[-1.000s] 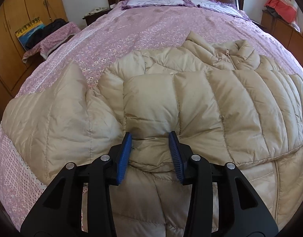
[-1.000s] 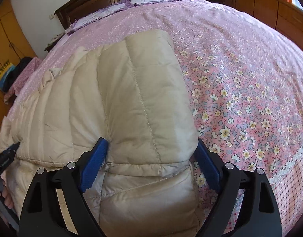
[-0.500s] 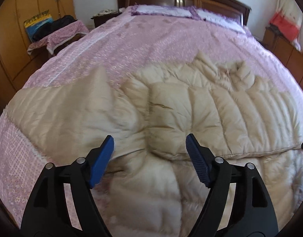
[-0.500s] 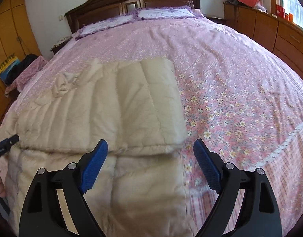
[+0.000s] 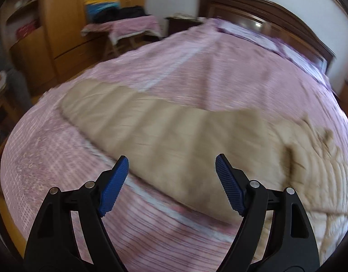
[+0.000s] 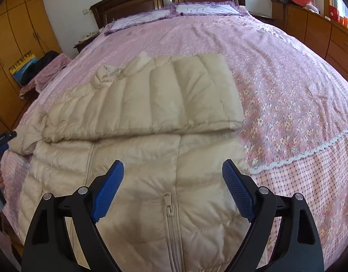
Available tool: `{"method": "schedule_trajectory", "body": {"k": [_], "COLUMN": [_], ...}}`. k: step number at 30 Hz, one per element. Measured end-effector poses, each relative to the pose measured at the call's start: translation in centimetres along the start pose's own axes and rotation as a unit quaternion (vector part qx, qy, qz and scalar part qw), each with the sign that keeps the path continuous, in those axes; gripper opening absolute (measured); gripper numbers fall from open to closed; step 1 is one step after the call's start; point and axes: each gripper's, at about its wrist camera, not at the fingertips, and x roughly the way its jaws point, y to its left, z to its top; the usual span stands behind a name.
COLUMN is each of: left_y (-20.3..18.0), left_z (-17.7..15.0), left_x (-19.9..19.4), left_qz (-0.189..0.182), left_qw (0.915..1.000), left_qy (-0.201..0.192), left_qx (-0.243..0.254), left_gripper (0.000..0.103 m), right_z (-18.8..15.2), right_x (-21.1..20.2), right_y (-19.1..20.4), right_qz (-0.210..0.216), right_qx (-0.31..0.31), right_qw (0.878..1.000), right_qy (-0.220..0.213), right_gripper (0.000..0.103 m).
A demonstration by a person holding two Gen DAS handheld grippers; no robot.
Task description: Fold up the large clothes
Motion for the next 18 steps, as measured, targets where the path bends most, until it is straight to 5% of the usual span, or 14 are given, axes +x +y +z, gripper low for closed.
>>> {"method": "schedule_trajectory", "body": {"k": [7,18], "left_y": [6.7,10.7], "left_z": [1.6,1.9], "left_x": [4.1,10.2], "left_qz": [0.005,0.002], "left_qw": [0.9961,0.9863], "left_qy": [0.018,0.05], "left_qx": [-0.086,-0.157], "left_gripper": [0.079,0.08], "right_z": [-1.3,-1.8], "right_x": [0.0,0.3], "right_y": [0.2,0.6], "right_qz": [-0.018,-0.039], "right_qx": [0.016,0.027], "right_qw": [1.0,0.998], "right_qy": [0.018,0.034], "right_gripper": [0.085,0.085]}}
